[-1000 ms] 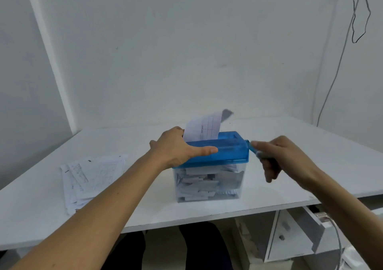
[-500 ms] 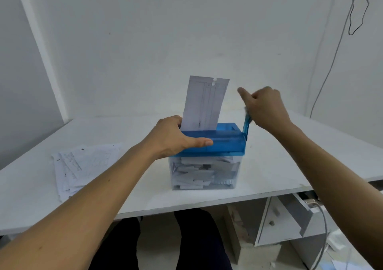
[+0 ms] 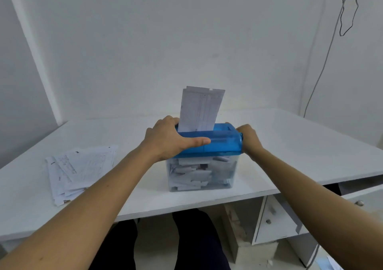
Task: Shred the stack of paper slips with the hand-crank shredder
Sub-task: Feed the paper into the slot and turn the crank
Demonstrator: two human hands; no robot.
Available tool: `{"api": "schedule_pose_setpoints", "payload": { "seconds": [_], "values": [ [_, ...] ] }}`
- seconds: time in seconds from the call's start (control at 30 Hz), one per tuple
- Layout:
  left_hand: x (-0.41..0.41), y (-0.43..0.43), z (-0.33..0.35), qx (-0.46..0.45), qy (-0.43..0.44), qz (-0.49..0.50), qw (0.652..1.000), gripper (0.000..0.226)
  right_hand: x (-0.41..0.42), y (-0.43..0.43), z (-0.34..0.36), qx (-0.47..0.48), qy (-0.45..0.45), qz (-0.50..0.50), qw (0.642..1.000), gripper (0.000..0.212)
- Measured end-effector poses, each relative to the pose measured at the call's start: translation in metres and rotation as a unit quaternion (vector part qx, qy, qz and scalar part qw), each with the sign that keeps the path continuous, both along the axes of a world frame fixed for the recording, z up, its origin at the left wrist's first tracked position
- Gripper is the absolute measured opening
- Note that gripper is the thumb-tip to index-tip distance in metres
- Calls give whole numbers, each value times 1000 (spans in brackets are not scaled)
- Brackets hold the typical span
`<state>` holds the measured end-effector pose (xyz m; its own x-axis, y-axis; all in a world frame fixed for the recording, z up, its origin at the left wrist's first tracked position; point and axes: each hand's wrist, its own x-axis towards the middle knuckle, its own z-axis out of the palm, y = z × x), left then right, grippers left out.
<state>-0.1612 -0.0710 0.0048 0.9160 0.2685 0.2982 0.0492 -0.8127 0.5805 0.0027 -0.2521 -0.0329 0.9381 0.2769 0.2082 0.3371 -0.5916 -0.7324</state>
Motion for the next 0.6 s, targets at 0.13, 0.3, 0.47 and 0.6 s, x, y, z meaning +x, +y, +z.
{"api": "schedule_pose_setpoints", "payload": {
  "seconds": [0.13,0.3,0.47,0.6],
  "values": [
    [-2,0,3,14,15,18,1000,91,-18,-13,-29,31,40,6,999,26],
    [-3,-4,9,32,49,18,998,76,-59,-30,-56,178,-30,17,983,49],
    [-2,-5,12,55,67,45,995,75,-84,-47,-54,220,-38,68,972,51],
    [-2,-1,14,61,88,32,994,76,-95,-65,-32,269,-102,158,945,52]
  ]
}}
